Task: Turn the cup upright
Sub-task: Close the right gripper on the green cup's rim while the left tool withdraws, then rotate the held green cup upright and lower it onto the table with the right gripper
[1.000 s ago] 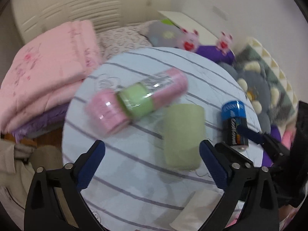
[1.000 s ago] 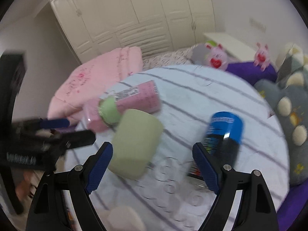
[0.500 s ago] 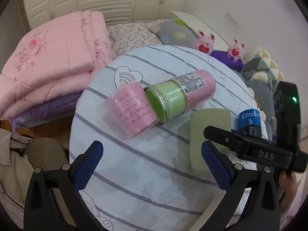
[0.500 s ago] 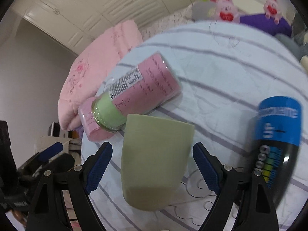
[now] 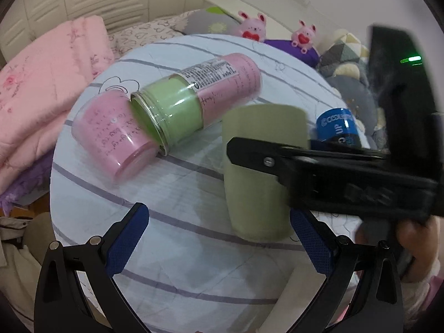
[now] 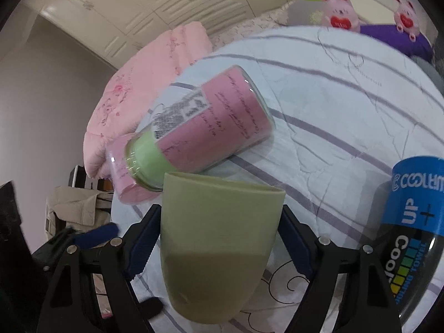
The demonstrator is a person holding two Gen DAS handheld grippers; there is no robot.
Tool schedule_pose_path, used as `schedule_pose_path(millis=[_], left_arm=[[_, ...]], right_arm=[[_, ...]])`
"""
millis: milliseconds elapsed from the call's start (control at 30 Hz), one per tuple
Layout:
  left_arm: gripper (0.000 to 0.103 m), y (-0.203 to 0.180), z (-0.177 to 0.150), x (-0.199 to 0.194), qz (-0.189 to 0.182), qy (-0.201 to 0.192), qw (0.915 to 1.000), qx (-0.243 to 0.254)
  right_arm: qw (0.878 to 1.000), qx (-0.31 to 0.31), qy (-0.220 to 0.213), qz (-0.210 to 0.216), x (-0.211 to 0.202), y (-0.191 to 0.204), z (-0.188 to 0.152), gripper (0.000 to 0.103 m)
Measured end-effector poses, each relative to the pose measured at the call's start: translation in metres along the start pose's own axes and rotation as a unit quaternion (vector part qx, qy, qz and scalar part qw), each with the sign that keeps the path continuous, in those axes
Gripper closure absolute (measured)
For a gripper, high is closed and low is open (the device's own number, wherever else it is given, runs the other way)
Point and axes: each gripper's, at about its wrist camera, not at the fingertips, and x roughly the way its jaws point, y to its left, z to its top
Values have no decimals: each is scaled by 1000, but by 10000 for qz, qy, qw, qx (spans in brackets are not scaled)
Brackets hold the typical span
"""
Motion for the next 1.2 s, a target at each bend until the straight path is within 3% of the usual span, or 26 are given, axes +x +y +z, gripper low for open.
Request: schedule_pose_path(millis=[167,500,1033,1200], left_arm=[[0,-2,0,3,-128,-47,9997,-188],[0,-26,-12,11,421,6,9986,307],[0,-33,-24,-6,692,-274,9966,340],[0,-41,-28,-21,683,-535,9952,446]], right_arm=[[9964,-611,-495,-322,-25,13,-5,21],[9800,-1611,-905,-737,-40,30,-32,21],[9775,-1752,-1000,-607,-52,43,-49,19],[9725,-1823,-1290,-654,-72,50,-59,19]])
